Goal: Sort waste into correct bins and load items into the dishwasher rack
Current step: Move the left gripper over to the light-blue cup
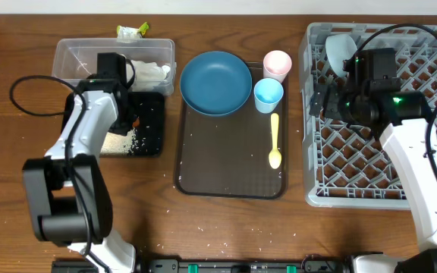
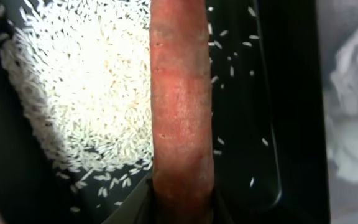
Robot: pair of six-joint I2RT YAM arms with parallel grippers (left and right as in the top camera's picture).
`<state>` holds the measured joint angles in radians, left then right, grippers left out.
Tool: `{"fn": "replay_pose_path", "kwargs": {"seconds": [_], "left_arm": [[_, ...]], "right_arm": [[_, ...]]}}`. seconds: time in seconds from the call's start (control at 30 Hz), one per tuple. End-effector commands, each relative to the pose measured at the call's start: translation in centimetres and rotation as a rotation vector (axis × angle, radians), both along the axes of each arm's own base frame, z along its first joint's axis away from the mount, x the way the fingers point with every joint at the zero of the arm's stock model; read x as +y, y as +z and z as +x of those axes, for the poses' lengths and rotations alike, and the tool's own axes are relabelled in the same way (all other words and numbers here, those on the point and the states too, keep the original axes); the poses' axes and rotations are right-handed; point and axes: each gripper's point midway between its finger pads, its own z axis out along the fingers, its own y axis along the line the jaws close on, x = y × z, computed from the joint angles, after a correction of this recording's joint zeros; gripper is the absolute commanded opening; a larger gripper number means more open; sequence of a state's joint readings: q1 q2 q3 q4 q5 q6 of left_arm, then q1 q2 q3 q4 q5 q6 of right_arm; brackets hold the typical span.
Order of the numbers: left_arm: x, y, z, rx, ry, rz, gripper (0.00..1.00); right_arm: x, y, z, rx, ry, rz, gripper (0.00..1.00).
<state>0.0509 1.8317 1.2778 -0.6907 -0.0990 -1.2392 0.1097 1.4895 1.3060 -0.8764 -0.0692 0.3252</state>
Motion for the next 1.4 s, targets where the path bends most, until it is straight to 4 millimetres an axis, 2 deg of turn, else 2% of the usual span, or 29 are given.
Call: {"fn": "replay_pose_path", "kwargs": {"seconds": [0.0, 0.2, 0.37, 0.53, 0.7, 0.8, 0.87, 1.0, 1.27, 1.37], "left_arm": [[0.7, -1.1, -0.4, 0.019, 0.077, 0.016, 0.29], [0.7, -1.6, -0.5, 0.036, 0.061, 0.019, 0.48], [0.8, -1.2, 0.6, 0.004, -0.016, 0.039, 0.53], [0.8, 1.0, 1.5, -0.034, -0.162, 0.081, 0.55], [-0.6, 4.5, 2.1, -0.097, -0.455, 0.108, 0.56], [-3.2, 6.7, 2.4, -0.168, -0.720, 0.089, 0.59], [-5.8, 8.5, 2.6, -0.248, -0.922, 0.074, 0.63], [-10.2, 10.8, 2.6, -0.362, -1.186, 0.090, 0.67], [-20.1, 12.1, 2.8, -0.477, -1.508, 0.127, 0.67], [-23.1, 12.9, 3.8, -0.502, -1.577, 0.147, 0.69]], "right_arm": [[-0.4, 0.4, -0.1, -0.012, 0.002, -0.018, 0.99], [-0.4, 0.4, -0.1, -0.013, 0.002, -0.018, 0.99], [-0.4, 0.4, -0.1, -0.013, 0.002, -0.018, 0.99], [-0.4, 0.4, 0.0, -0.015, 0.002, -0.018, 0.99], [-0.4, 0.5, 0.1, -0.022, 0.002, -0.017, 0.99], [-0.3, 0.6, 0.3, -0.029, 0.003, -0.016, 0.99], [-0.2, 0.7, 0.4, -0.038, 0.008, -0.011, 0.99], [0.7, 1.1, 0.9, -0.067, 0.034, 0.009, 0.99], [1.3, 1.4, 1.3, -0.087, 0.048, 0.016, 0.99], [1.3, 1.3, 1.1, -0.077, 0.048, 0.014, 0.99]]}}
